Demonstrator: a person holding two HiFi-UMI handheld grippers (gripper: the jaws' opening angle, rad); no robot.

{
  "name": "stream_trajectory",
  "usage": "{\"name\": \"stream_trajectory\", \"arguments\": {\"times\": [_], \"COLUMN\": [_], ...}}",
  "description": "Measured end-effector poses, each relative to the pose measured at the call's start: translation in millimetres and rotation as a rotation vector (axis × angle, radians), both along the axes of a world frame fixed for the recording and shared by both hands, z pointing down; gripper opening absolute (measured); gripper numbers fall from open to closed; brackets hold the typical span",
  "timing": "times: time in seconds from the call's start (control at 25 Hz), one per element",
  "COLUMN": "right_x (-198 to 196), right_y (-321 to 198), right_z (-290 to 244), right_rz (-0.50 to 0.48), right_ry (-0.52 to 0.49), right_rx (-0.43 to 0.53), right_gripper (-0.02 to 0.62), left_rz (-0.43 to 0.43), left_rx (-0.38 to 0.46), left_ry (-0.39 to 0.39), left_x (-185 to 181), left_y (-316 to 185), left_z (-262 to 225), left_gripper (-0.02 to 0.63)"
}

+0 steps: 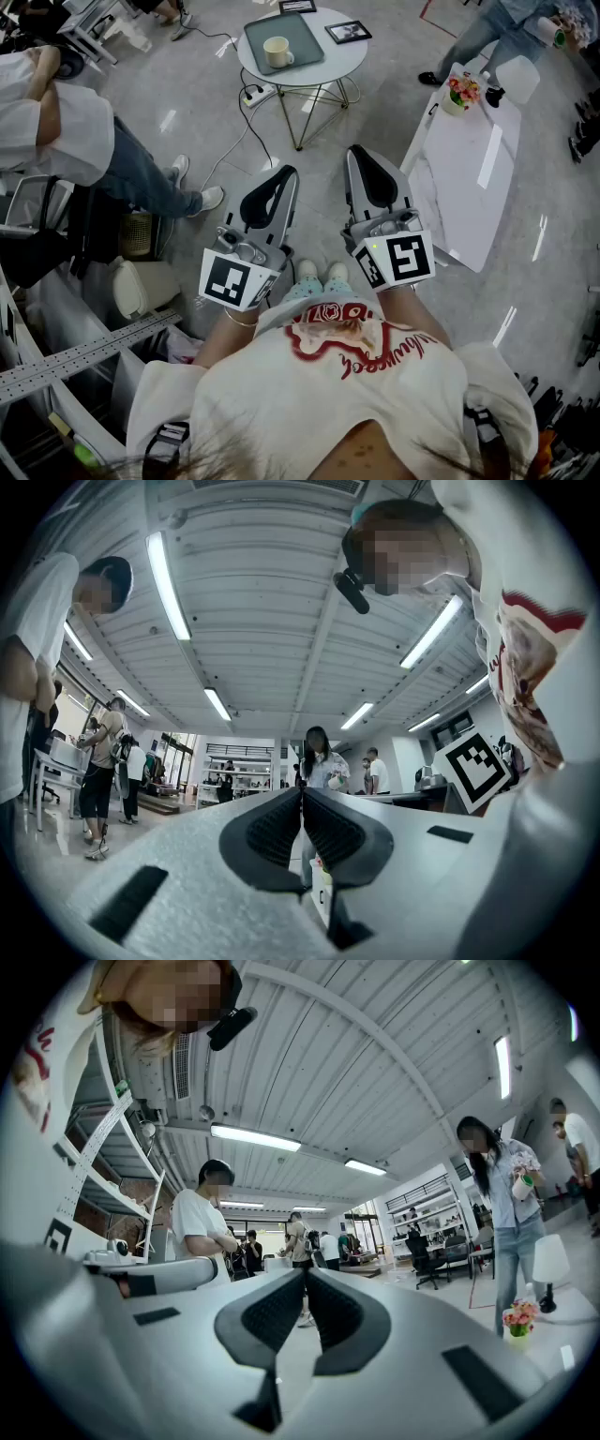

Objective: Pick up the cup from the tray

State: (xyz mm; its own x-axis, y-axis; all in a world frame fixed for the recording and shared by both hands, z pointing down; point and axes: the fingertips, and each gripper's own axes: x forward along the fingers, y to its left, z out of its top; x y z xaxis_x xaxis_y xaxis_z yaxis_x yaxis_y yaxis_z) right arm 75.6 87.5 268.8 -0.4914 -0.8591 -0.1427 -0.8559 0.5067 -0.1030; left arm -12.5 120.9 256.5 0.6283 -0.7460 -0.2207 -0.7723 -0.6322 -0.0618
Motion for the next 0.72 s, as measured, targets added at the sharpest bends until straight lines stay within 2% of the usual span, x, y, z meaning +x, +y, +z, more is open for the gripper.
{"name": "stream_trajectory", "arguments": {"times": [0.56,0.72], "right_x": [-3,0], "right_y": [-6,-8], "right_z": [-2,-6], "right_rz": [-0.020,-0.054], "right_ry": [0.006,-0.040], "right_rx": [-0.002,0.013], "right_gripper": [0.038,0.038], "left_rz": [-0.018,-0.022], "left_rx": [-0.003,-0.004], "left_ry": [0.004,0.003], "left_x": [-2,2], "left_y": [-9,-13], "left_z": [-4,-1], "left_gripper": [0.021,0.021]}}
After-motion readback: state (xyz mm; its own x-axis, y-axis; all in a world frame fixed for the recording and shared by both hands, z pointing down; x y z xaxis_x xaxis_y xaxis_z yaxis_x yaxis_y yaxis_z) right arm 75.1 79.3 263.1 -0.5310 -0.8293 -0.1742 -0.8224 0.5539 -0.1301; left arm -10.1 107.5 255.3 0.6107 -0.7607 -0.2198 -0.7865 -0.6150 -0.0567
